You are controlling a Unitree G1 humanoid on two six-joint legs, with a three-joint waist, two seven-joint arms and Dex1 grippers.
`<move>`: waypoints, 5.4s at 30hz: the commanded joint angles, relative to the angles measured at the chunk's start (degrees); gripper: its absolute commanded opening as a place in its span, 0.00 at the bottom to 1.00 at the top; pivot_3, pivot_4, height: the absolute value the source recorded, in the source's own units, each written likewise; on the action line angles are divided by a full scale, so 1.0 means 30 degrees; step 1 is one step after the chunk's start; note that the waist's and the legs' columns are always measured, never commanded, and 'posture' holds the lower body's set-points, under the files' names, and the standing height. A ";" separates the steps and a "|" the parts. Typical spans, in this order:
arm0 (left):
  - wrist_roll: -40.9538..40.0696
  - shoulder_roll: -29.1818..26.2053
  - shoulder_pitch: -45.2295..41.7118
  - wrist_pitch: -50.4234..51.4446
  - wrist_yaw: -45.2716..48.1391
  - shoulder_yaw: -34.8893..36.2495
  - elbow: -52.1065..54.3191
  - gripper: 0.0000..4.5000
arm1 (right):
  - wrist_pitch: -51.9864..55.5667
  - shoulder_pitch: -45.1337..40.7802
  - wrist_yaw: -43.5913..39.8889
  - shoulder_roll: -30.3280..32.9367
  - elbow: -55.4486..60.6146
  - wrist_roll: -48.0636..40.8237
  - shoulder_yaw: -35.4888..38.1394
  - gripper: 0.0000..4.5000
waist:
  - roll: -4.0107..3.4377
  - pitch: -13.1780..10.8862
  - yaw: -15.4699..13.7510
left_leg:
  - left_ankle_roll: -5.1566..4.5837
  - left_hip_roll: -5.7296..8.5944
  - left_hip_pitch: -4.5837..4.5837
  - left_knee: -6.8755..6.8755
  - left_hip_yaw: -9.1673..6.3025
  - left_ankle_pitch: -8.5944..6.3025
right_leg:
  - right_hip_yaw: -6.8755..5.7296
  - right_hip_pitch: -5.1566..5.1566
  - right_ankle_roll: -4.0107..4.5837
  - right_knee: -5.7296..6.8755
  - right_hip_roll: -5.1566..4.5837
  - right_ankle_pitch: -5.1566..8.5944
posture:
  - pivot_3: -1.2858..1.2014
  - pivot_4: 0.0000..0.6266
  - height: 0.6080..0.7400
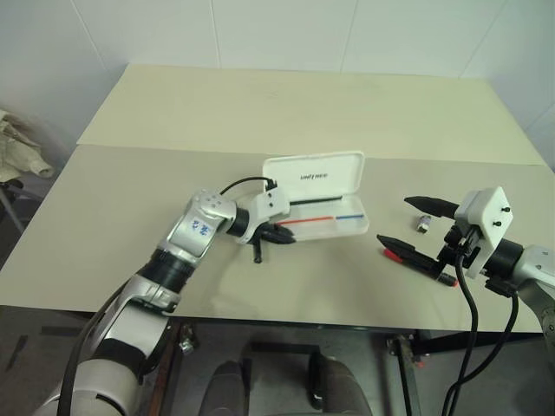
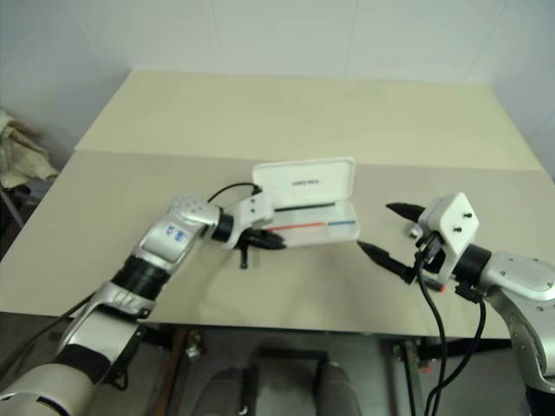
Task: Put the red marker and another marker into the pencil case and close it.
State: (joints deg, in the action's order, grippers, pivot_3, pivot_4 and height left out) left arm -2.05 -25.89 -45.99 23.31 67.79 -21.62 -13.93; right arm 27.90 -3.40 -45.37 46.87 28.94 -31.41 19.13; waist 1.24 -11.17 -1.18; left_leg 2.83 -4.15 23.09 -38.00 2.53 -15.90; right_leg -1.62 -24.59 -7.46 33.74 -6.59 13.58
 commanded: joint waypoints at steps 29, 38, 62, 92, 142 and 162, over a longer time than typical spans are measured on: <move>0.1018 0.0796 0.0035 -0.2277 -0.0339 -0.0667 -0.0570 0.00 | 0.0134 -0.0061 0.0938 -0.0216 0.1370 -0.0273 -0.0269 1.00 | -0.0001 0.0001 -0.0144 | -0.0079 0.0029 0.0003 -0.0116 0.0043 0.0063 | 0.0114 0.0043 0.0229 -0.0030 -0.0008 0.0061 | 0.52 0.24 1.00; -0.0165 0.0907 0.0373 -0.2289 0.0911 -0.0252 0.0067 0.48 | 0.0267 -0.0031 0.1096 -0.0433 0.1469 -0.0215 -0.0408 1.00 | -0.0001 0.0000 -0.0070 | -0.0080 0.0029 -0.0001 -0.0100 0.0042 0.0063 | 0.0115 0.0039 0.0230 -0.0031 -0.0005 0.0061 | 0.52 0.24 1.00; -0.4483 -0.1171 0.1395 -0.4417 0.2900 0.4402 0.1558 0.99 | -0.2175 0.2264 -0.2851 0.1961 -0.4323 0.1553 0.1041 1.00 | -0.0001 0.0000 -0.0070 | -0.0081 0.0029 -0.0005 -0.0078 0.0066 0.0063 | 0.0125 0.0024 0.0226 -0.0035 -0.0005 0.0059 | 0.52 0.24 1.00; -0.7226 -0.4746 0.1355 -0.1277 0.3613 0.6912 0.3084 1.00 | -0.6157 -0.2566 -0.7456 0.1801 -1.4190 0.4708 -0.3500 0.13 | 0.0001 -0.0001 0.0465 | -0.0053 0.0027 -0.0084 -0.0056 0.0163 0.0069 | 0.0218 0.0029 -0.0104 -0.0027 0.0002 -0.0125 | 0.52 0.24 1.00; -0.6780 -0.4675 0.4603 -0.2287 0.1433 0.7575 0.3419 1.00 | -1.1873 -1.3758 -0.8029 -0.4423 -1.9442 0.9371 -1.0363 0.13 | -0.0006 -0.0006 0.0508 | -0.0004 0.0011 -0.0006 -0.0016 0.0243 0.0033 | 0.0243 -0.0071 -0.0150 0.0017 0.0004 -0.0162 | 0.52 0.24 1.00; -0.6546 -0.4654 0.4491 -0.2808 0.1346 0.7632 0.2596 1.00 | -0.5024 -0.9470 -0.8345 -0.2149 -0.9121 0.4116 -0.7256 1.00 | -0.0013 -0.0010 0.0347 | 0.0017 0.0009 0.0014 -0.0001 0.0236 0.0021 | 0.0232 -0.0079 -0.0148 -0.0001 0.0001 -0.0153 | 0.52 0.24 1.00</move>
State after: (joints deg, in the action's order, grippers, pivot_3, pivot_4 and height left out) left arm -21.30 -39.28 -32.26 16.03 71.89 0.05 -6.25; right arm 9.90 -32.20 -70.87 39.06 -3.73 -16.16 -5.51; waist 1.20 -11.20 -0.14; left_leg 2.90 -4.12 23.12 -38.06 3.26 -15.86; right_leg -0.92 -24.79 -7.92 33.70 -6.61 13.11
